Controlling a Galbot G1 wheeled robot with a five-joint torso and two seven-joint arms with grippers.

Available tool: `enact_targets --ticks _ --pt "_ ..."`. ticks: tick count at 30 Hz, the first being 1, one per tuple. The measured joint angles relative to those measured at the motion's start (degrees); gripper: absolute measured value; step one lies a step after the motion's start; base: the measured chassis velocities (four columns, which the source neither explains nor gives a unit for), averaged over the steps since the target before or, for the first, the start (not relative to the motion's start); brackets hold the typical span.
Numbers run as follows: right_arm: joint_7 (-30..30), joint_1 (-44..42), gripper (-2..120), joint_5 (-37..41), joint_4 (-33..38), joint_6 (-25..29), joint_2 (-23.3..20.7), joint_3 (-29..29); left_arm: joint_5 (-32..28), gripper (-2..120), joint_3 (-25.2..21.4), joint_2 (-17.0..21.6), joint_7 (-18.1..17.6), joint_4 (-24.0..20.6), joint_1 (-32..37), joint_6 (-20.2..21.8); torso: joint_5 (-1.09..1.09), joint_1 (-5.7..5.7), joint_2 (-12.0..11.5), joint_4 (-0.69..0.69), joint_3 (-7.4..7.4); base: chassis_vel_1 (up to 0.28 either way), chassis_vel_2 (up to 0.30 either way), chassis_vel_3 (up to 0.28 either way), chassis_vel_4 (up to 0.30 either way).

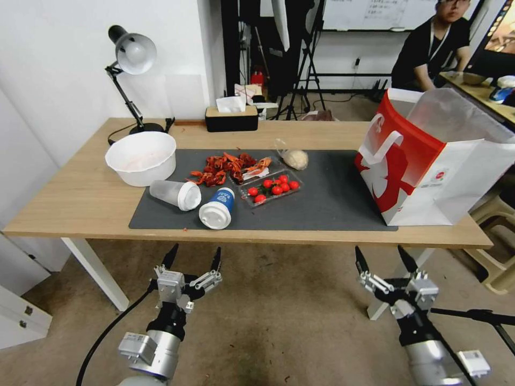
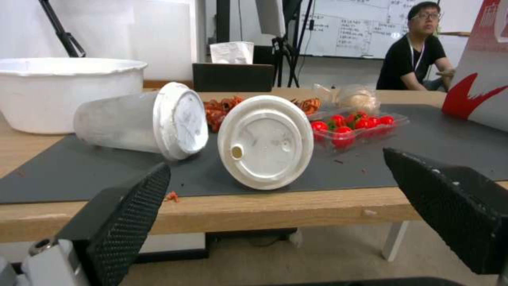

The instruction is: Pick up the trash from the table and place it into the takeout bag.

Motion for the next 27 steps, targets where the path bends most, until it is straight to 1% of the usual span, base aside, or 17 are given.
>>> enact_targets --ticks 5,8,14,20,22,23,24,26,27 --pt "-0.1 0.7 100 -0.2 -0.5 -0.8 -0.4 -0.5 0.0 100 -0.4 0.5 0.0 0.0 0.5 -0.4 -0.01 0.0 0.0 0.0 0.0 0.0 0.0 0.0 0.0" --pt "0.8 4.1 100 -0.7 -1.1 -3.3 -1.5 -1.6 0.5 100 -1.2 0.2 -0.3 -0.2 0.6 -0.8 -0.01 0.0 0.0 0.0 0.0 0.0 0.0 0.0 0.0" --pt "2.1 6.3 100 -1.6 -1.7 -4.2 -2.3 -2.5 0.5 100 -1.5 0.0 -0.3 -0.2 0.7 -0.9 0.01 0.0 0.0 -0.01 0.01 0.0 0.0 0.0 0.0" --pt "4.0 11.6 100 -2.3 -2.8 -5.7 -4.1 -4.5 0.5 100 -2.0 -0.3 -0.3 -0.2 0.9 -1.0 0.01 0.01 0.0 0.0 0.01 0.0 0.0 0.0 0.0" --pt "4.1 11.9 100 -2.3 -2.8 -5.9 -4.1 -4.6 0.5 100 -2.0 -0.3 -0.3 -0.2 0.9 -1.0 0.01 0.01 0.0 0.0 0.01 0.0 0.0 0.0 0.0" --pt "4.8 14.6 100 -1.8 -3.2 -7.2 -5.1 -5.7 0.5 100 -2.1 -0.5 -0.3 -0.3 1.0 -1.0 0.01 0.01 0.0 0.0 0.01 0.0 0.0 0.0 0.0" --pt "4.8 14.6 100 -1.8 -3.2 -7.2 -5.1 -5.7 0.5 100 -2.1 -0.5 -0.3 -0.3 1.0 -1.0 0.01 0.01 0.0 0.0 0.01 0.0 0.0 0.0 0.0" --pt "7.1 22.0 100 -0.9 -4.2 -10.8 -6.7 -8.9 0.4 100 -2.3 -0.8 -0.3 -0.5 1.1 -1.0 0.01 0.02 0.0 0.02 0.01 0.0 0.0 0.0 0.0" --pt "7.1 22.0 100 -0.9 -4.2 -10.8 -6.7 -8.9 0.4 100 -2.3 -0.8 -0.3 -0.5 1.1 -1.0 0.01 0.02 0.0 0.02 0.01 0.0 0.0 0.0 0.0"
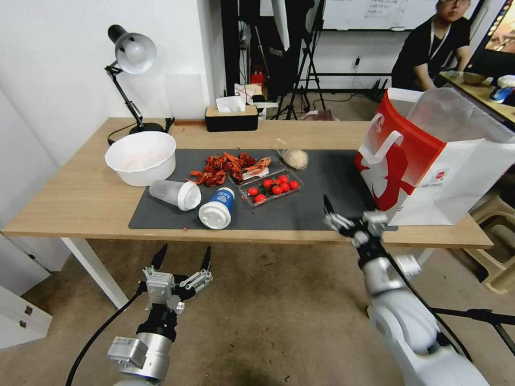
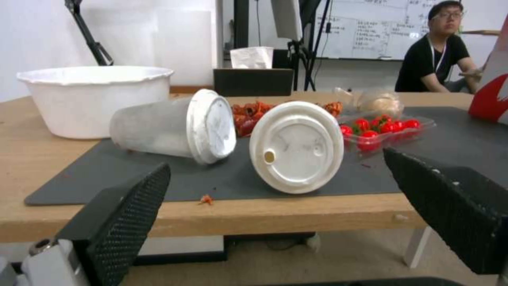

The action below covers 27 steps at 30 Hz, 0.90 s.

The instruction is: Pick up the trash from the table and place it into the takeout bag.

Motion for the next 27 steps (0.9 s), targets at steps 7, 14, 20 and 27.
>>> enact_targets --ticks 7,14,20,27 --pt "6.8 18.9 100 5.6 -6.3 -9.9 -1.3 -10.0 0.0 100 -0.4 -0.6 0.2 0.2 -0.1 0.2 -0.01 0.0 0.0 0.0 0.0 0.0 0.0 0.0 0.0" --pt "11.3 34.7 100 11.3 -17.6 -14.4 -0.6 -17.9 0.0 100 -0.6 -0.7 0.3 1.3 -0.8 0.4 0.01 0.0 0.0 -0.04 0.01 0.0 0.0 0.0 0.0" --pt "14.6 49.9 100 15.9 -30.2 -19.3 1.4 -23.5 -0.5 100 -1.3 -0.7 0.3 2.5 -1.5 0.6 -0.03 0.0 0.0 -0.01 0.0 0.0 0.0 0.0 0.0" --pt "18.9 59.5 100 20.4 -40.9 -28.8 5.7 -27.3 -1.5 100 -2.5 -0.4 0.3 3.2 -1.9 0.6 -0.01 -0.01 0.0 -0.01 0.0 0.0 0.0 0.0 0.0"
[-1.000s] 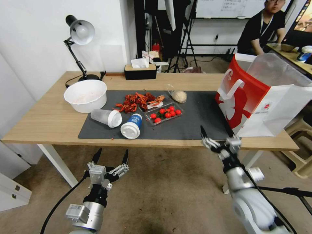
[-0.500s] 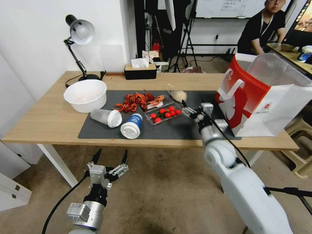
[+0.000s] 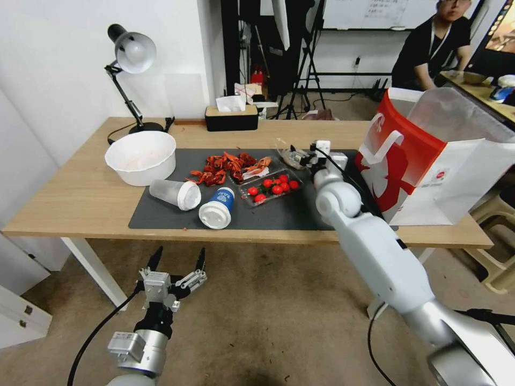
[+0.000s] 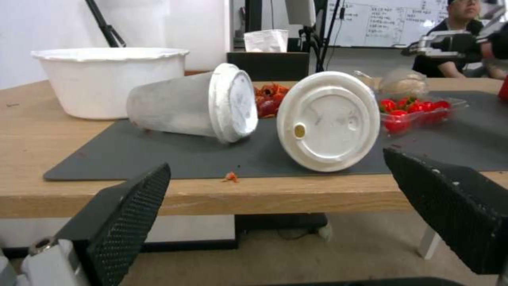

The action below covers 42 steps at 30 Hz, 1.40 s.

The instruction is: Pick up the trash from the table and place it into the takeout bag.

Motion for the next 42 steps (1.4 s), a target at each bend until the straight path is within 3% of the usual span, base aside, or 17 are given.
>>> enact_targets --ticks 9,26,29,31,42 --pt "4.5 6.3 100 0.1 -6.8 -5.8 4.3 -1.0 -0.7 100 -0.5 0.4 0.3 0.4 -0.2 0.0 -0.01 0.0 0.0 0.0 0.0 0.0 0.0 0.0 0.0" --pt "10.6 7.4 99 3.4 -10.9 -12.1 7.9 1.4 -1.5 100 -0.9 0.8 0.4 0.9 -0.6 0.0 0.0 0.0 0.0 -0.01 0.0 0.0 0.0 0.0 0.0" --pt "11.1 7.4 88 3.9 -11.2 -12.2 8.2 1.7 -1.5 100 -1.0 0.8 0.4 1.0 -0.6 0.0 0.0 -0.01 0.0 0.0 -0.01 0.0 0.0 0.0 0.0" --pt "11.2 7.3 86 4.0 -11.2 -12.2 8.2 1.8 -1.5 100 -1.0 0.8 0.4 1.0 -0.6 0.0 0.0 0.0 0.0 0.0 -0.01 0.0 0.0 0.0 0.0" --pt "12.7 5.8 38 7.4 -9.0 -12.5 6.8 2.2 -1.6 100 -1.0 0.8 0.4 1.0 -0.8 -0.2 0.0 -0.01 0.0 0.0 -0.01 0.0 0.0 0.0 0.0"
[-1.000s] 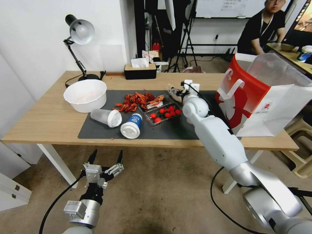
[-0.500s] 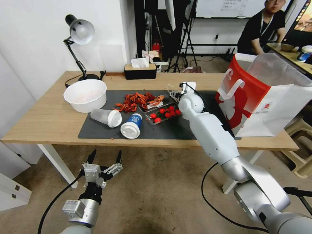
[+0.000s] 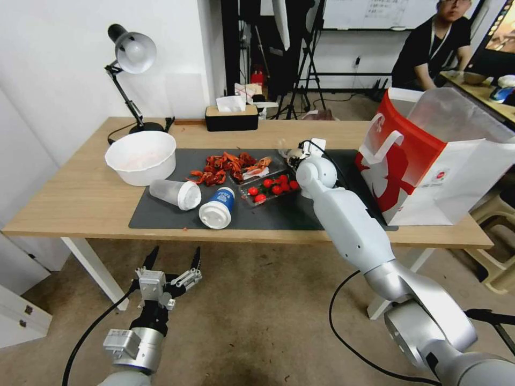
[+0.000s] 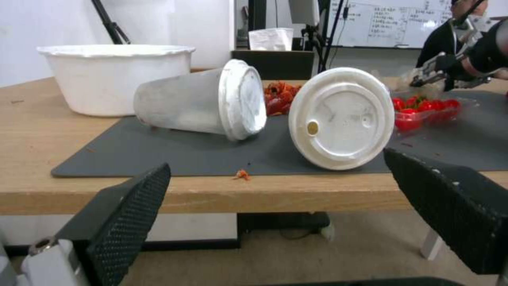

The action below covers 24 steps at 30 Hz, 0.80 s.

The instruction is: Pick up the trash from the table and place it into the takeout bag.

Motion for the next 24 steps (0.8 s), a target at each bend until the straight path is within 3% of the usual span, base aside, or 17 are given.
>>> enact_targets --ticks 5,10,18,24 --pt "0.0 -0.7 25 -0.5 2.1 0.9 -1.4 -0.4 0.0 100 0.0 0.0 0.0 0.0 0.0 -0.1 0.01 0.0 0.0 0.01 0.0 0.0 0.0 0.0 0.0" --pt "-2.3 -2.0 6 -5.3 10.4 2.2 -7.4 -2.6 -0.4 100 -0.5 -0.1 0.0 -0.4 -0.3 0.0 0.01 0.0 0.0 -0.02 0.0 0.0 0.0 0.0 0.0" --pt "-4.2 -2.0 3 -6.2 21.3 1.9 -14.0 -1.7 -1.3 100 -1.0 0.1 0.7 -0.5 -0.7 0.2 0.01 0.0 0.0 0.0 0.0 0.0 0.0 0.0 0.0" --pt "0.1 -2.0 3 -6.0 29.7 0.8 -18.4 4.0 -1.2 100 -0.7 -0.1 0.7 -0.5 -0.8 0.2 0.01 0.0 0.0 0.01 0.0 0.0 0.0 0.0 0.0"
